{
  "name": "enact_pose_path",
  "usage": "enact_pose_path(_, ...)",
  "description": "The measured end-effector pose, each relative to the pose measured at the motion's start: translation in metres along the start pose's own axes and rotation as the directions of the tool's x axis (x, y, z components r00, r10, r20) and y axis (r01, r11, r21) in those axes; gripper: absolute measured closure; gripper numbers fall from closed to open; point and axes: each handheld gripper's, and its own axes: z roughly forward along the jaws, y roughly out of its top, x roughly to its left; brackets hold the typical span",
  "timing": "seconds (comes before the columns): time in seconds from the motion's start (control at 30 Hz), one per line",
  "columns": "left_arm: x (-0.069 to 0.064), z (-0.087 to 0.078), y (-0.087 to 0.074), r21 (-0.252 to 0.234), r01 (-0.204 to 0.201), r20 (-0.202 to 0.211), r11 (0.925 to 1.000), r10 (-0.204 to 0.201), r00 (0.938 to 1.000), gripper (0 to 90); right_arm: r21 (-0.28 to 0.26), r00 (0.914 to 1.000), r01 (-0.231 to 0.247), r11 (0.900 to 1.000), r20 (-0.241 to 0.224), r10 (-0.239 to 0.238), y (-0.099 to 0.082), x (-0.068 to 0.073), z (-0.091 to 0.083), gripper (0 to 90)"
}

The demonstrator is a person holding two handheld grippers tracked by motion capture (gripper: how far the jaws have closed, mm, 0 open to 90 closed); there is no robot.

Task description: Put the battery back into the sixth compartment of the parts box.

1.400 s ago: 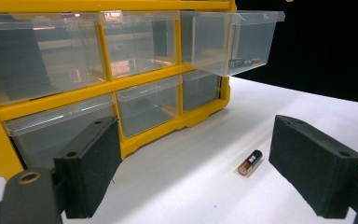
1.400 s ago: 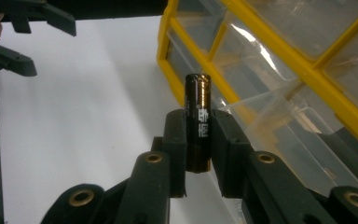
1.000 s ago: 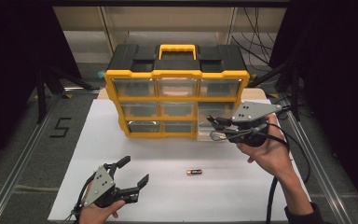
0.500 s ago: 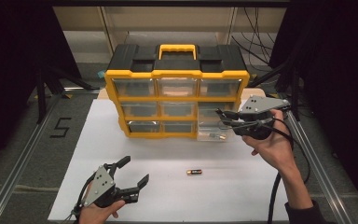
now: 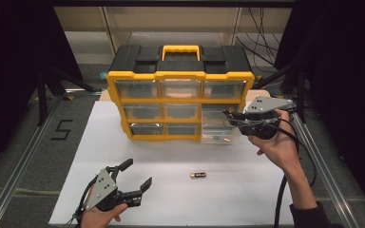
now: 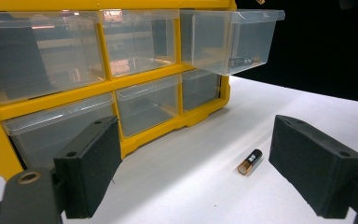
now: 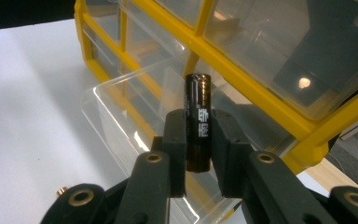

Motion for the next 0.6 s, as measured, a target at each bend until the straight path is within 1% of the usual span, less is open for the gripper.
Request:
enact_pose_path(0.13, 0.0000, 0.0000, 0.0000, -0.001, 0.000, 0.000, 1.0000, 0.000, 1.0000, 16.3, 0.016, 1.0000, -0.007, 0.9998, -0.002, 0.007, -0.0007, -0.0004, 0.0021, 76.8)
enact_pose_path(0.17, 0.0001, 0.0000, 0.0000, 0.000, -0.001, 0.000, 1.0000, 0.001, 1.0000, 16.3, 0.018, 1.0000, -0.006, 0.9998, 0.006, 0.006, -0.0010, -0.0008, 0.0029, 76.7)
enact_pose_path(0.23, 0.0001, -0.0005, 0.0001, 0.004, 0.000, -0.003, 1.0000, 0.000, 1.0000, 16.3, 0.023, 1.0000, -0.009, 0.9997, 0.000, 0.009, -0.0016, -0.0011, 0.0046, 76.7)
enact_pose_path(0.27, -0.0002, -0.0016, 0.0005, 0.016, 0.000, -0.009, 0.9999, 0.000, 1.0000, 16.3, 0.026, 1.0000, -0.005, 0.9997, 0.000, 0.005, -0.0019, -0.0016, 0.0053, 76.7)
enact_pose_path(0.3, 0.0000, -0.0015, 0.0005, 0.014, -0.001, -0.008, 0.9999, 0.002, 1.0000, 16.3, 0.025, 0.9999, -0.011, 0.9996, -0.003, 0.011, -0.0023, -0.0011, 0.0061, 76.6)
enact_pose_path(0.4, -0.0001, -0.0015, 0.0005, 0.014, -0.002, -0.008, 0.9999, 0.002, 1.0000, 16.3, 0.034, 0.9999, -0.010, 0.9994, -0.004, 0.010, -0.0024, -0.0014, 0.0069, 76.3)
enact_pose_path(0.43, -0.0001, -0.0015, 0.0005, 0.014, -0.002, -0.008, 0.9999, 0.002, 1.0000, 16.3, 0.025, 1.0000, -0.009, 0.9997, 0.001, 0.009, -0.0031, -0.0016, 0.0081, 74.0)
enact_pose_path(0.47, -0.0001, -0.0016, 0.0006, 0.014, -0.002, -0.008, 0.9999, 0.002, 1.0000, 16.3, 0.025, 1.0000, -0.009, 0.9997, 0.001, 0.009, -0.0031, -0.0016, 0.0081, 74.0)
enact_pose_path(0.53, 0.0003, -0.0016, 0.0007, 0.013, -0.006, -0.007, 0.9999, 0.006, 1.0000, 16.3, 0.034, 0.9998, -0.019, 0.9993, 0.003, 0.019, -0.0028, -0.0018, 0.0072, 70.8)
enact_pose_path(0.57, 0.0003, -0.0016, 0.0007, 0.013, -0.006, -0.007, 0.9999, 0.006, 1.0000, 16.3, 0.034, 0.9998, -0.019, 0.9993, 0.003, 0.019, -0.0028, -0.0018, 0.0072, 70.8)
enact_pose_path(0.6, 0.0003, -0.0017, 0.0008, 0.013, -0.007, -0.007, 0.9999, 0.007, 0.9999, 16.3, 0.037, 0.9996, -0.026, 0.9990, -0.006, 0.026, -0.0027, -0.0010, 0.0065, 68.7)
